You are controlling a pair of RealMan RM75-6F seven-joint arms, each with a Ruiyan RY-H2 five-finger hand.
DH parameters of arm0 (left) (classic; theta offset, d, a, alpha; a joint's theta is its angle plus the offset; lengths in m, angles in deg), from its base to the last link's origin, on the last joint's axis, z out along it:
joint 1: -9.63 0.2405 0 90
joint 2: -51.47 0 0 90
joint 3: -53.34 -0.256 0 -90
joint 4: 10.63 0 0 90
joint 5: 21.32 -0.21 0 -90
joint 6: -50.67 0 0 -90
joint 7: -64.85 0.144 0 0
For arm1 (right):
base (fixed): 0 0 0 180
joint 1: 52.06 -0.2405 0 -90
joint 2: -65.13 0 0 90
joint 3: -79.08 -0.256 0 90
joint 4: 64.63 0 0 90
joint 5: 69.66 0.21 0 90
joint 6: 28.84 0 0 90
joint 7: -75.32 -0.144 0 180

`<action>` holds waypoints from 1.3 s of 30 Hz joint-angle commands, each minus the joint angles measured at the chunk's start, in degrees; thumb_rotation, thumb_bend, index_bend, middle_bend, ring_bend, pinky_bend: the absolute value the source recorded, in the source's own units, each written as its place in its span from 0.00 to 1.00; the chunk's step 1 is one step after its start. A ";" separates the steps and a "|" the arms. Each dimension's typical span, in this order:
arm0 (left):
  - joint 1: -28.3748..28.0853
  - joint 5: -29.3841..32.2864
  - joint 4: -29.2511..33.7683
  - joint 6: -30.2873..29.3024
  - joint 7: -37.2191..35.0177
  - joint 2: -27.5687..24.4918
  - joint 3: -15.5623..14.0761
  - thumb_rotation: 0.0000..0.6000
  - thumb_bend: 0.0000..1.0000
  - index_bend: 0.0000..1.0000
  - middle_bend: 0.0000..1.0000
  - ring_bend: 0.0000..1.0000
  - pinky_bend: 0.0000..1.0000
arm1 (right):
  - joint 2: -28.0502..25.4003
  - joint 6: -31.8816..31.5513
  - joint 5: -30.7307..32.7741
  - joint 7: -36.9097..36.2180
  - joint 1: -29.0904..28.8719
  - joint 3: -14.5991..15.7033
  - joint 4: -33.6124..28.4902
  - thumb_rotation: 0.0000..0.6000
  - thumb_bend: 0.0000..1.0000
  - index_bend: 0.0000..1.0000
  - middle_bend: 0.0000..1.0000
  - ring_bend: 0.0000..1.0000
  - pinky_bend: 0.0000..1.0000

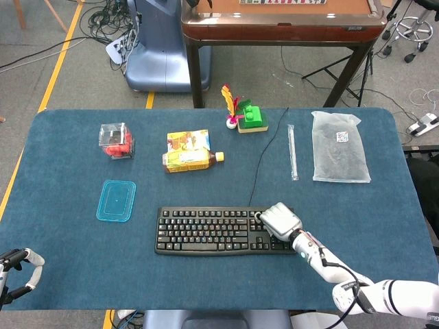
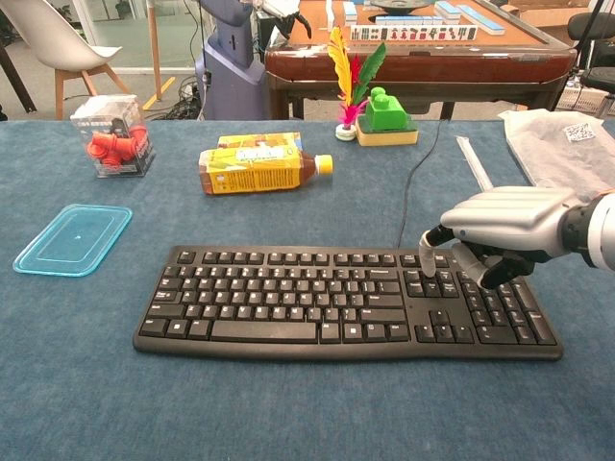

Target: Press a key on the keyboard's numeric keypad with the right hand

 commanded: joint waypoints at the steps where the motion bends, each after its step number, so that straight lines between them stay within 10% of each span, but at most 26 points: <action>1: 0.02 -0.02 -0.01 -0.03 -0.05 -0.02 0.01 1.00 0.37 0.58 0.58 0.48 0.56 | -0.87 -1.56 -2.35 -1.85 0.69 -0.22 -1.21 1.00 1.00 0.32 1.00 1.00 1.00; 17: -0.09 -0.45 -0.06 0.39 1.59 0.49 -0.13 1.00 0.37 0.58 0.58 0.48 0.56 | -15.48 -17.85 -24.99 -14.65 11.49 4.10 -10.11 1.00 1.00 0.41 0.71 0.71 1.00; 25: 0.02 -0.97 0.11 -0.11 2.58 0.76 -0.12 1.00 0.37 0.58 0.58 0.48 0.56 | -17.93 -27.30 -34.11 -20.77 18.61 7.47 -7.68 1.00 1.00 0.41 0.56 0.47 0.56; 39: 0.10 -1.38 -0.27 -0.78 3.90 1.46 0.13 1.00 0.37 0.58 0.58 0.48 0.56 | -17.12 -40.71 -40.60 -33.20 30.02 10.23 2.14 1.00 1.00 0.41 0.55 0.45 0.53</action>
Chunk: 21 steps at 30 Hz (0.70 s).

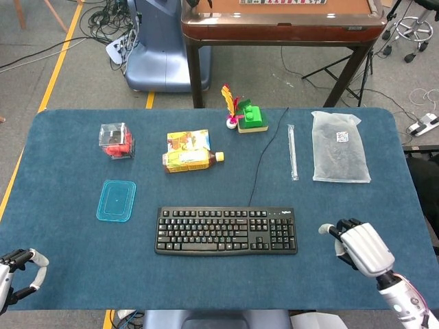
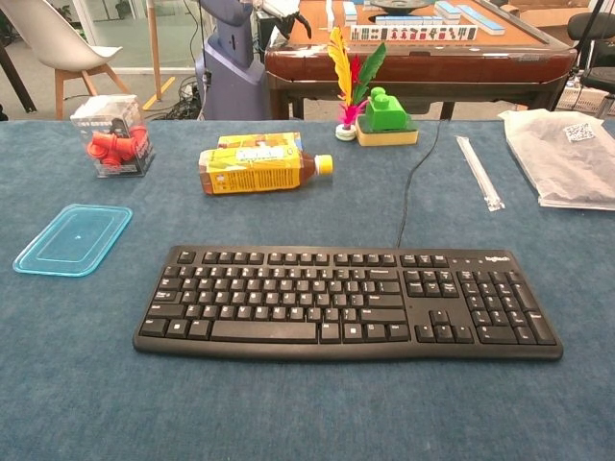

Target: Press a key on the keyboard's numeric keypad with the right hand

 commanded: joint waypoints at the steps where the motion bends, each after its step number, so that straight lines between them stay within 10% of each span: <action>1: -0.06 0.02 0.01 0.10 0.07 0.05 0.02 1.00 0.37 0.58 0.58 0.48 0.56 | 0.44 -1.05 -0.64 -1.95 1.34 0.05 2.01 1.00 1.00 0.41 0.55 0.45 0.53; 21: -0.57 -0.14 -0.20 1.42 1.03 0.81 -0.43 1.00 0.37 0.58 0.58 0.48 0.56 | 0.15 2.73 -2.39 -7.76 1.80 -0.76 5.01 1.00 1.00 0.43 0.55 0.44 0.53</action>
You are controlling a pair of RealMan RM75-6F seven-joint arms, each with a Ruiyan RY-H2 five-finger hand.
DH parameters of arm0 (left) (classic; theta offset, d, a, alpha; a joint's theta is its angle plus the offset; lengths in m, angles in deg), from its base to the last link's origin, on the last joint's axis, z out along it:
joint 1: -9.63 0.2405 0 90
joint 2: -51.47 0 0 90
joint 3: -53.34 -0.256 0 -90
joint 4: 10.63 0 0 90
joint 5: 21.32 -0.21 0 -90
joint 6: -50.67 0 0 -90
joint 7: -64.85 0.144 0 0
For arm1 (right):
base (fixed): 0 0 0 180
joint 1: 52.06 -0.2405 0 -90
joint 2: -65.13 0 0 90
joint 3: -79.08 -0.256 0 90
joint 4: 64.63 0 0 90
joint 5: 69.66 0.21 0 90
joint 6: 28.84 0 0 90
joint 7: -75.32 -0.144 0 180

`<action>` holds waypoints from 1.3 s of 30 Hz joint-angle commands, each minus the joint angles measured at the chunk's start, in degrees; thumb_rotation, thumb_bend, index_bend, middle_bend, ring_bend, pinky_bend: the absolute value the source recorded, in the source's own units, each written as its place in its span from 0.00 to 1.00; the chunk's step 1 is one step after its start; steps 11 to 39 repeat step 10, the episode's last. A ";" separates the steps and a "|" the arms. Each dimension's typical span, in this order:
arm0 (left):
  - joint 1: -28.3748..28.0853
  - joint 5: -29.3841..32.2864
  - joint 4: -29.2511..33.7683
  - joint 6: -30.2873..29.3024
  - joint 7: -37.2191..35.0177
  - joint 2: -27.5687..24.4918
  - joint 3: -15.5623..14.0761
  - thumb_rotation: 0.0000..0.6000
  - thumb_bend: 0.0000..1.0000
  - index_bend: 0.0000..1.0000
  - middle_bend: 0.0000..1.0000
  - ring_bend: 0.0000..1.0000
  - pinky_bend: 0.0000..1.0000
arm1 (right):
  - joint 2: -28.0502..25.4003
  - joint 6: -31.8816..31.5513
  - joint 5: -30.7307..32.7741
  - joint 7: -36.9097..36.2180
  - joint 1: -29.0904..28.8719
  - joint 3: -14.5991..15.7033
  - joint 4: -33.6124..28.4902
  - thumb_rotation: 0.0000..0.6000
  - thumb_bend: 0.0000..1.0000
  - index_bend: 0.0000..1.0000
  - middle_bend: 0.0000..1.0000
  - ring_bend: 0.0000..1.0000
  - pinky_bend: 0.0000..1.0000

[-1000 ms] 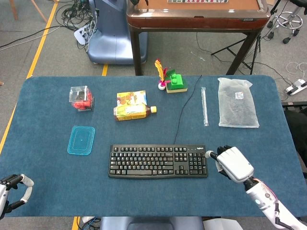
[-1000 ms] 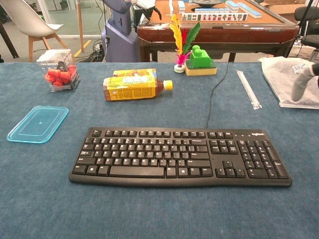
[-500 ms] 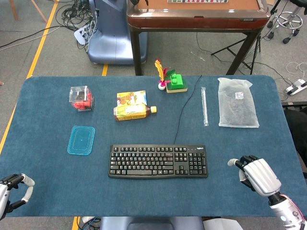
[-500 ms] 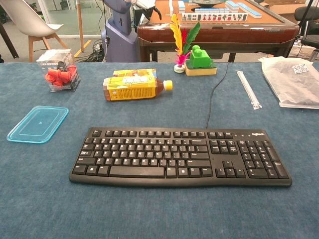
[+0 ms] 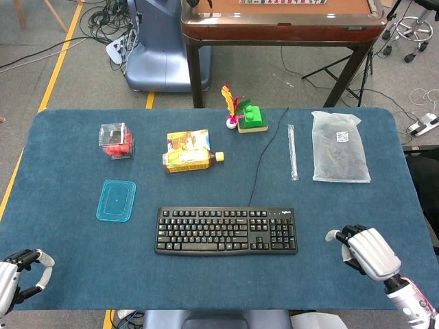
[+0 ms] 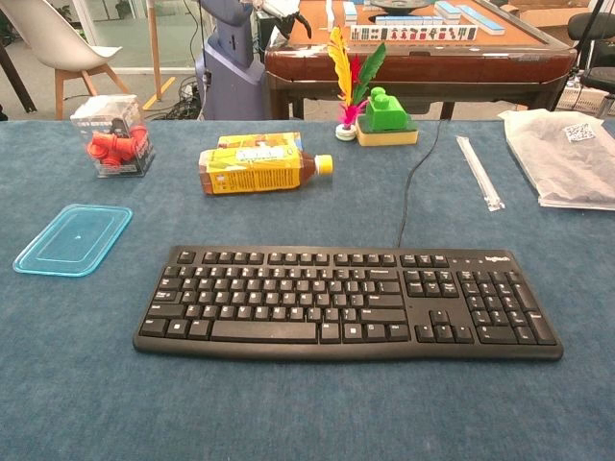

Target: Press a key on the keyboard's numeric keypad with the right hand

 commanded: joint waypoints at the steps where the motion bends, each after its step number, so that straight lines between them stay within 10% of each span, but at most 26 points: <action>1: -0.02 0.04 -0.02 0.02 -0.10 -0.02 -0.01 1.00 0.37 0.58 0.58 0.48 0.56 | -0.01 0.23 -0.13 -0.07 0.09 -0.14 -0.08 1.00 1.00 0.43 0.55 0.44 0.53; 39: -0.06 0.35 -0.02 0.16 -0.52 -0.17 -0.01 1.00 0.37 0.58 0.57 0.48 0.56 | 0.00 1.88 -0.26 -0.18 0.09 -0.58 -0.15 1.00 1.00 0.43 0.55 0.44 0.53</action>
